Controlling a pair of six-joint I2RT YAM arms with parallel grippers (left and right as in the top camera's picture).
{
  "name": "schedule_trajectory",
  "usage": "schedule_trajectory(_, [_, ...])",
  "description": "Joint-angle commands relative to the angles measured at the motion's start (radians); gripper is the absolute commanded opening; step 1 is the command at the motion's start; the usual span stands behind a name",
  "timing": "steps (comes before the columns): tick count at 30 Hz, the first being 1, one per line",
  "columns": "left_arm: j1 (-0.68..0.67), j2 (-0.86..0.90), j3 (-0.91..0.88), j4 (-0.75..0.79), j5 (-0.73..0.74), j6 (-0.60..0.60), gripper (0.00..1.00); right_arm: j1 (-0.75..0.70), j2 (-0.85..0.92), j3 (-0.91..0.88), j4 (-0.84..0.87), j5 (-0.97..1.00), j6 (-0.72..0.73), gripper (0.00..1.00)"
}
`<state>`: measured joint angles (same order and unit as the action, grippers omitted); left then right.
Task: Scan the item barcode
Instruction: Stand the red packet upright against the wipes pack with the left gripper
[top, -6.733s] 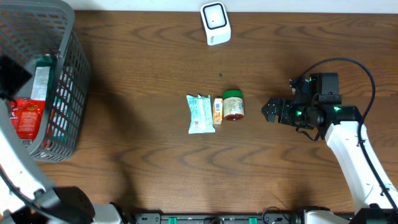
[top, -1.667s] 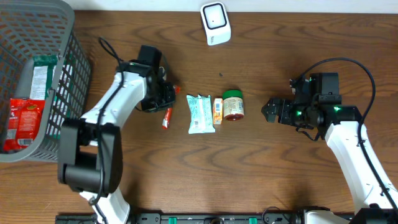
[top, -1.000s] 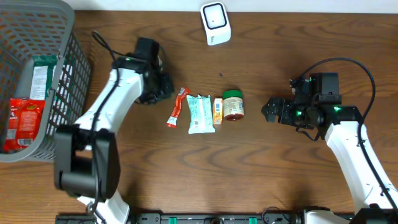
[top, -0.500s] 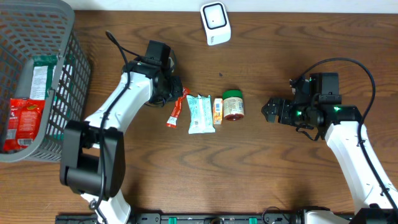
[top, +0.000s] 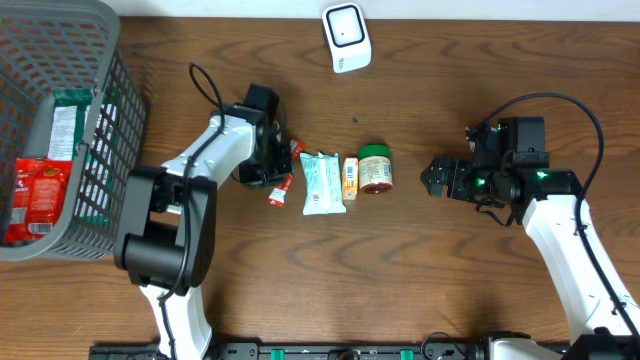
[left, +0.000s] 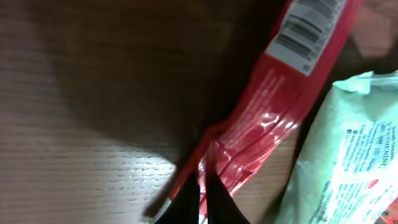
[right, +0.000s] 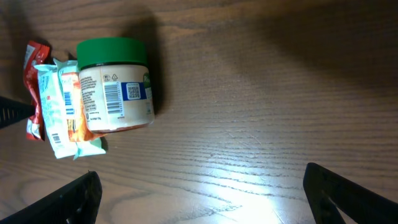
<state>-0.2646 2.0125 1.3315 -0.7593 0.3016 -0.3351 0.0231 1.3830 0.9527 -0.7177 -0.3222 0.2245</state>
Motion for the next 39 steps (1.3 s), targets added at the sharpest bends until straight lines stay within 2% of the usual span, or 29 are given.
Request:
schedule_trajectory(1, [-0.012,0.025,-0.059,-0.017,-0.003,0.020,0.08,0.011,-0.001,0.014,-0.001,-0.008,0.007,0.99])
schedule_trajectory(6, [-0.013,0.016,-0.080,-0.066,-0.091,0.019,0.07,0.011,-0.001,0.014,-0.001,-0.008,0.007,0.99])
schedule_trajectory(12, [-0.013,-0.108,-0.080,-0.085,-0.127,-0.001,0.10,0.011,-0.001,0.014,-0.001,-0.008,0.007,0.99])
schedule_trajectory(15, [-0.013,-0.186,-0.080,-0.072,-0.127,-0.003,0.15,0.011,-0.001,0.014,-0.001,-0.008,0.007,0.99])
schedule_trajectory(19, [-0.013,-0.231,-0.080,-0.007,-0.127,-0.003,0.17,0.011,-0.001,0.014,-0.001,-0.008,0.007,0.99])
schedule_trajectory(22, [-0.014,-0.219,-0.080,0.040,-0.127,-0.003,0.11,0.011,-0.001,0.014,-0.001,-0.008,0.007,0.99])
schedule_trajectory(39, [-0.068,-0.053,-0.081,0.152,-0.131,-0.018,0.10,0.011,-0.001,0.014,-0.001,-0.008,0.007,0.99])
